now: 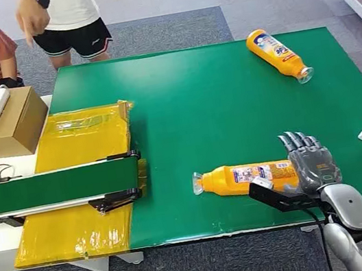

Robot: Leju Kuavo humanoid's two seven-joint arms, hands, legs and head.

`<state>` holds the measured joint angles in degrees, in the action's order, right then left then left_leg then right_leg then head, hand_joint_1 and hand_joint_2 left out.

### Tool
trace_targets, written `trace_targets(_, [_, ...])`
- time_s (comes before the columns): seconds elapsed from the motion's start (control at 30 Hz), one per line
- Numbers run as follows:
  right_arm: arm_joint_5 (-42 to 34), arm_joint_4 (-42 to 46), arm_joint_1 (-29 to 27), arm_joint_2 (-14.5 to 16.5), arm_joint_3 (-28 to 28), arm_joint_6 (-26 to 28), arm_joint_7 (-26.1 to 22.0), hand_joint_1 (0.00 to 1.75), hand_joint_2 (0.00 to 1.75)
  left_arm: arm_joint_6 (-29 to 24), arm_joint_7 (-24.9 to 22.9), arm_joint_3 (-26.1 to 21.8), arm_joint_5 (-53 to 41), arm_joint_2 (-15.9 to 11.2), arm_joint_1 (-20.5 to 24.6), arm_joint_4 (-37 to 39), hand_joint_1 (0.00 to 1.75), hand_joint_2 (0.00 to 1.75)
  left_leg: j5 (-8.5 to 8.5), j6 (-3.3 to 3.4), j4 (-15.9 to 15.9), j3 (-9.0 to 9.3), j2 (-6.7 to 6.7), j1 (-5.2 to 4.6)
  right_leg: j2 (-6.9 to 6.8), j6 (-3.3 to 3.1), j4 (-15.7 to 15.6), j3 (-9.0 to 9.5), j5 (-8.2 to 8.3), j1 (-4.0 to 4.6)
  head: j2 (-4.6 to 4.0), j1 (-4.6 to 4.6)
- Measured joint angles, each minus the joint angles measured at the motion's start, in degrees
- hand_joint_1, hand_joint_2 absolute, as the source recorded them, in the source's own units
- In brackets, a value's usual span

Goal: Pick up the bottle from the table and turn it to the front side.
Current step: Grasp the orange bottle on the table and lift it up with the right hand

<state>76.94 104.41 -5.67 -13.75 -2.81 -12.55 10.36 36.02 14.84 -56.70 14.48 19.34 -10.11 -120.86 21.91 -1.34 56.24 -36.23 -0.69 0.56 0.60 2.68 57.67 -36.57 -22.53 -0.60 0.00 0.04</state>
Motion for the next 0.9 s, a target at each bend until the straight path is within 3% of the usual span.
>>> trace_targets(0.3, [0.3,-0.2,-0.4,0.7,0.0,-1.5,-0.3,0.0,1.75,0.3,0.2,0.0,-0.8,0.3,0.2,-0.2,0.0,1.75,0.0,-0.01,0.0,0.01,0.0,0.0,0.0,-0.01,0.0,0.0,0.0,0.0,0.0,0.0])
trace_targets(0.9, [0.0,-12.7,4.3,2.0,-1.4,-2.2,-2.7,0.0,1.75,-0.4,1.0,1.7,-2.4,0.1,0.5,-0.2,0.0,1.75,0.0,-0.01,0.0,0.01,0.0,0.0,0.0,-0.01,0.0,0.0,0.0,0.0,0.0,0.0])
